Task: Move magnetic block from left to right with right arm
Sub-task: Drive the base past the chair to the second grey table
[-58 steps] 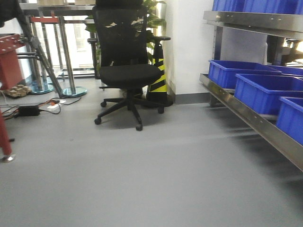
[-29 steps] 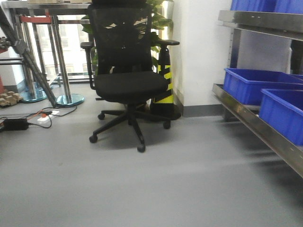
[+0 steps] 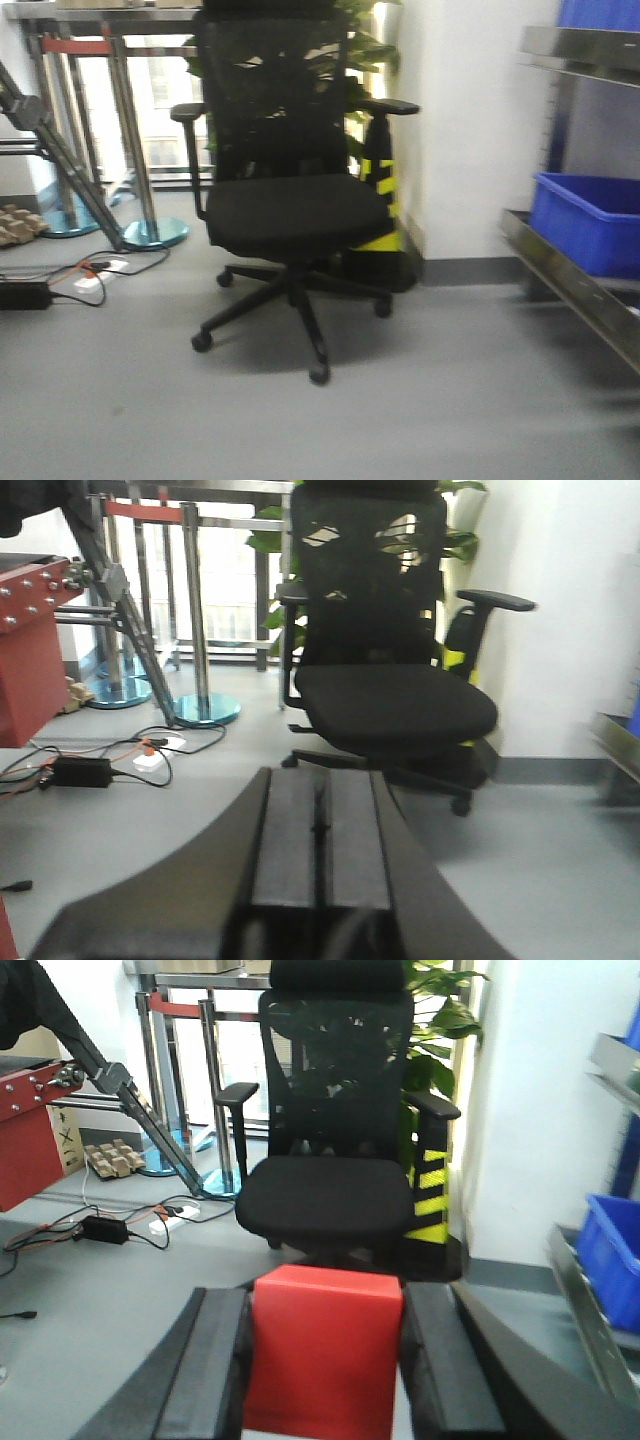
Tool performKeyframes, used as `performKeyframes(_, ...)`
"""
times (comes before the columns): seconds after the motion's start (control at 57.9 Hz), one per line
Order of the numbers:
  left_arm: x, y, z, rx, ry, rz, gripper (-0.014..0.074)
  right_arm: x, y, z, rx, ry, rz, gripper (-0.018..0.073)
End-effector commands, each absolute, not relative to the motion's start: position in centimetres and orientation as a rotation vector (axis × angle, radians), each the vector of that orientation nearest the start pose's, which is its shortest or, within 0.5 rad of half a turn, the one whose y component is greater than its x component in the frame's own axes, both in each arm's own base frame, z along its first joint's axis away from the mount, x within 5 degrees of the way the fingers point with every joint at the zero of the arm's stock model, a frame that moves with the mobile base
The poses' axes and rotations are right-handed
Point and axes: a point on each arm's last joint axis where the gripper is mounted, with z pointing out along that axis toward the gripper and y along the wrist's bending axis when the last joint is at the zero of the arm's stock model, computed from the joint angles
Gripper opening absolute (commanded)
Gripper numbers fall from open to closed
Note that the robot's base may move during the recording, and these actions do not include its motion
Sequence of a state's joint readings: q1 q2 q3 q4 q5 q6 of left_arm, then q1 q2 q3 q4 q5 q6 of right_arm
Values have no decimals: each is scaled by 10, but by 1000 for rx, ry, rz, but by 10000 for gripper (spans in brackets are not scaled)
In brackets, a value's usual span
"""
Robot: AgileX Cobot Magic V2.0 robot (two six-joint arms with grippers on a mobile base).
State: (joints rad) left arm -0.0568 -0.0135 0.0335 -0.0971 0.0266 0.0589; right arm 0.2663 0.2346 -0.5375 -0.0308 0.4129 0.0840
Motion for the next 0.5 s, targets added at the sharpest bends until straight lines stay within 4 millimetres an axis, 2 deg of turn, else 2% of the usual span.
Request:
performKeyframes(0.0,56,-3,205,7,1448,-90,-126,47,12,355,-155,1488,241,204)
performKeyframes(0.484,56,-3,205,7,1448,-90,-126,47,12,355,-155,1488,241,204)
